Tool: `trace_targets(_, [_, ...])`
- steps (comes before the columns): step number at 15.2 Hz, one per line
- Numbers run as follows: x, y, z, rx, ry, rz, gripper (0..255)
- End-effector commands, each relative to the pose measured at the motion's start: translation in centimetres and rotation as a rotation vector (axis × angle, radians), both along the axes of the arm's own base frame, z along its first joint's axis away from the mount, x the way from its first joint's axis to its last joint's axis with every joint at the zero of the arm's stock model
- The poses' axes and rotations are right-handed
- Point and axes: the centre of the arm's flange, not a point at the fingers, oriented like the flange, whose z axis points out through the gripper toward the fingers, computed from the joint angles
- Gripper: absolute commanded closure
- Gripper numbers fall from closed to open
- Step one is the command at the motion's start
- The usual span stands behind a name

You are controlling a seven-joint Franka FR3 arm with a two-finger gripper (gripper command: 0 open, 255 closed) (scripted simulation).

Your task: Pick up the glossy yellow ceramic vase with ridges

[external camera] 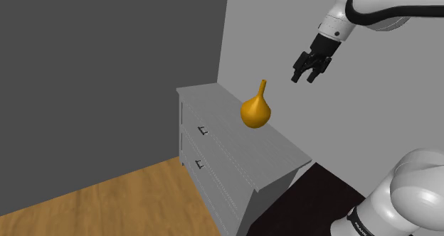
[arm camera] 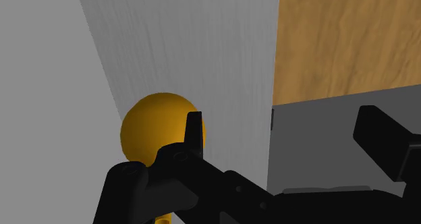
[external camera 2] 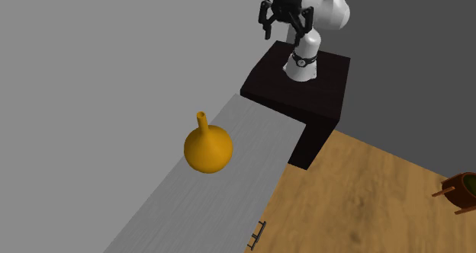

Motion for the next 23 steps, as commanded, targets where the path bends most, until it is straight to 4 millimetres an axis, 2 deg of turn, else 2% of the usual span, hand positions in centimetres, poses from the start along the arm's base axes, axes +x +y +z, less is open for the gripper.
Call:
trace_targets(1, [2.1, -1.1, -1.0, -0.01, 0.001, 0.012, 0])
trace_targets(23, [25.5, -13.6, -12.1, -0.106, 0.021, 0.139, 0])
